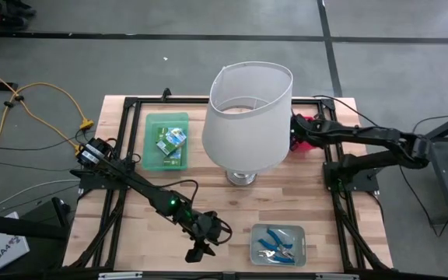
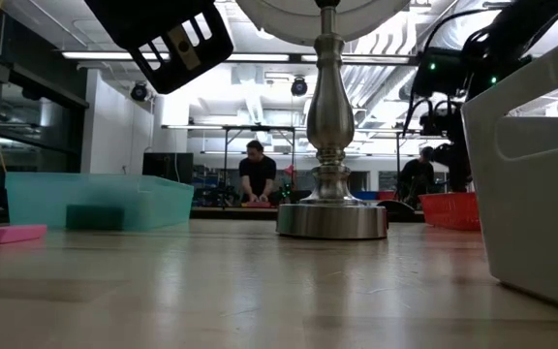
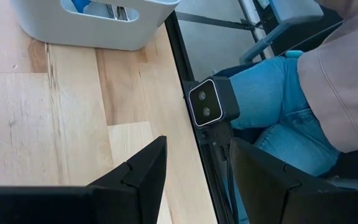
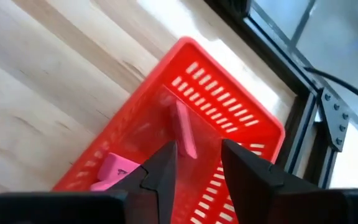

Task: Pick & Place School Supplies
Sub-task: Put the pink eraser into the red bin

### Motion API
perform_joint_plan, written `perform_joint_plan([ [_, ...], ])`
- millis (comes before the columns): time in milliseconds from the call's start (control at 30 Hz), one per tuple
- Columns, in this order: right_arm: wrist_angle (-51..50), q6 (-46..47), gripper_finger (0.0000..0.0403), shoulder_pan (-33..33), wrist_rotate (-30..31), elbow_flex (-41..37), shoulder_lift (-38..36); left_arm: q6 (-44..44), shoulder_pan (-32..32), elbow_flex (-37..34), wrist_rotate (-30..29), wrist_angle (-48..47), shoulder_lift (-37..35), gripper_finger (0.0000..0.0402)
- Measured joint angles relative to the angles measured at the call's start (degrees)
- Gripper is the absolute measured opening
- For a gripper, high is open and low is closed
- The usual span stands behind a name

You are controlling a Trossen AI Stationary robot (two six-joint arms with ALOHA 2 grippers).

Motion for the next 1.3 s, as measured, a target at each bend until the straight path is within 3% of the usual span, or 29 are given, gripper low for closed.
perform_joint_plan([
  [367, -2.72, 7.01, 0.0113, 5.50, -13.36, 0.02, -11.92, -0.02, 0.07, 0.00, -0.09, -0.35, 0.00, 0.0171],
  [667, -4.09, 15.65, 0.0113, 16.22, -23.22, 0.02, -14.79, -0.45, -0.40, 0.00, -0.15, -1.71, 0.00, 0.0171],
  [967, 0.01, 25.13, 0.0113, 31.16, -25.01, 0.02, -14.79, -0.52, -0.92, 0.00, -0.07, -5.84, 0.00, 0.0171],
  [1300, 17.09, 28.88, 0.0113, 44.98, -24.66, 0.02, -14.56, -4.02, -1.94, 0.01, 0.40, -13.63, 0.00, 0.0171],
])
